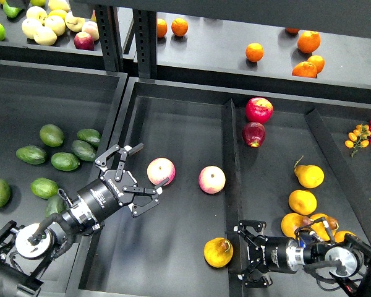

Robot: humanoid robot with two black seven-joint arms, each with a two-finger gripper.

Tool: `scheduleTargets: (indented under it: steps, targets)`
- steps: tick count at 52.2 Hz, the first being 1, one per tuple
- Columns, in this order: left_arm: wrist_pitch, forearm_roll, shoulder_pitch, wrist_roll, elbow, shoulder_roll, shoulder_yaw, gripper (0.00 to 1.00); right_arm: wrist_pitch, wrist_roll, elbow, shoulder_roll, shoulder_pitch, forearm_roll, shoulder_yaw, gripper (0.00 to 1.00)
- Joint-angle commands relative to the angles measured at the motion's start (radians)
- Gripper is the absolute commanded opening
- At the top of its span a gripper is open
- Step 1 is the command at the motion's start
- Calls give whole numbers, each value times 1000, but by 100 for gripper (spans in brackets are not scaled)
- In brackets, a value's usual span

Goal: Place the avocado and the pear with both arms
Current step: 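Move the right gripper down toward the yellow pear nearest the robot, then close the right gripper around the yellow pear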

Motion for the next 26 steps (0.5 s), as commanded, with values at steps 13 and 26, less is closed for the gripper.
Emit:
scheduleTargets:
  steps: [13,26]
  targets:
    - [0,0,0,0,0,0,0,100,0,0,-71,51,0,0,9,86]
    - [0,0,0,0,0,0,0,100,0,0,-102,73,-2,2,18,75]
